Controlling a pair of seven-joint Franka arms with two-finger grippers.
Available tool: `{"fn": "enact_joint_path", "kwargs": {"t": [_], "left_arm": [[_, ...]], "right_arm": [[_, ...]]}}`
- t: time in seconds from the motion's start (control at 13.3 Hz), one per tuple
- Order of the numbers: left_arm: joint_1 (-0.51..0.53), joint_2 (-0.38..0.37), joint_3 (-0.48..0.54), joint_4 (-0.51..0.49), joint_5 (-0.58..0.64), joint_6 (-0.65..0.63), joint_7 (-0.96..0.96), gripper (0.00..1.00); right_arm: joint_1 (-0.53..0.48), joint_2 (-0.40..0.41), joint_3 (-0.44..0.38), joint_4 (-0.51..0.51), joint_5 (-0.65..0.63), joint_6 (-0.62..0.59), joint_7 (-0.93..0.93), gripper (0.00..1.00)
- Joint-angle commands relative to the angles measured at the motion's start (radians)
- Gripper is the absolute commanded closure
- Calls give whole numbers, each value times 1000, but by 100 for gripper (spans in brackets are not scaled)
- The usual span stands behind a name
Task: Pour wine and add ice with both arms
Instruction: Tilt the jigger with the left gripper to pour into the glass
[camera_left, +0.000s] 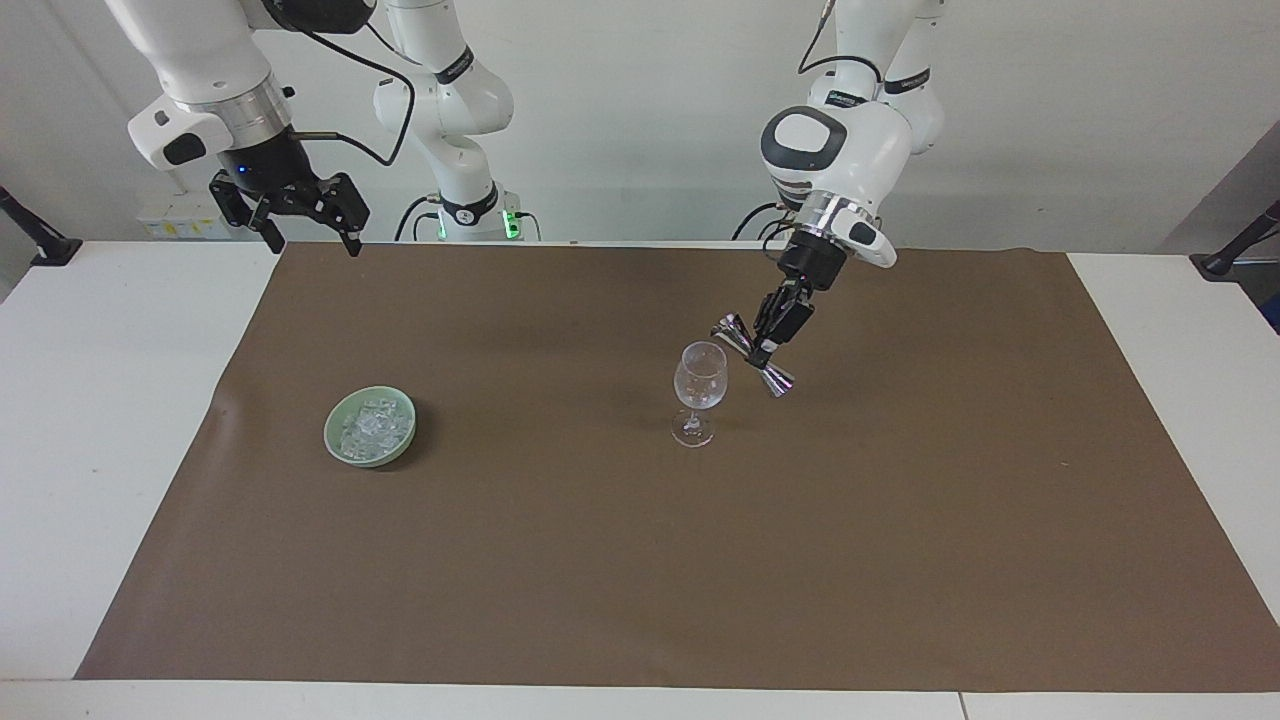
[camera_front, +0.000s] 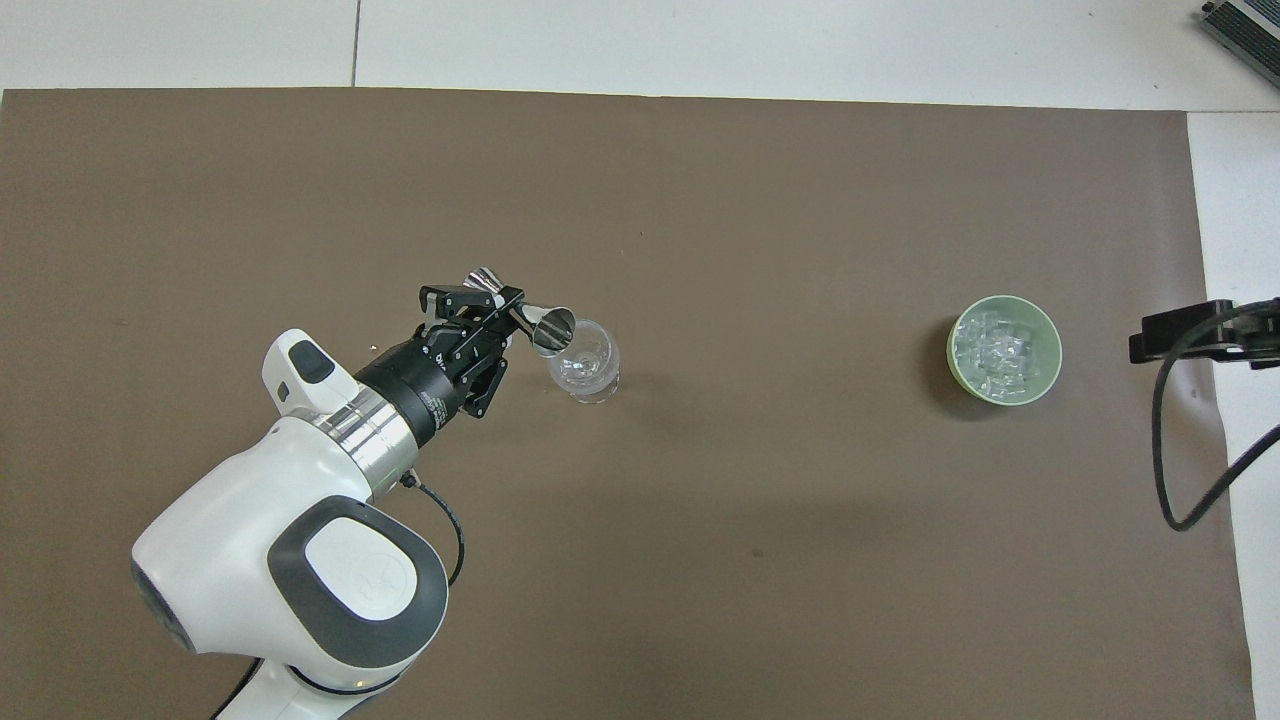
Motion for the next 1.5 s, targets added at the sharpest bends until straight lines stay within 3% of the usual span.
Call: {"fn": "enact_joint_path", "kwargs": {"t": [0.0,0.38,1.05,1.43], "left_arm": [[-53,0,14,-12,-4,81,66,100],[-62,17,13,-6,-4,167,152,100],[-72,40,13,29,-4,213,336,100],[-84,112,13,103,4,245,439,100]], "right_arm": [[-2,-19,2,-23,18,5,15,0],[-2,-19,2,-23,18,5,15,0],[-2,-19,2,-24,18,5,15,0],[-2,-19,2,-24,18,5,15,0]]}}
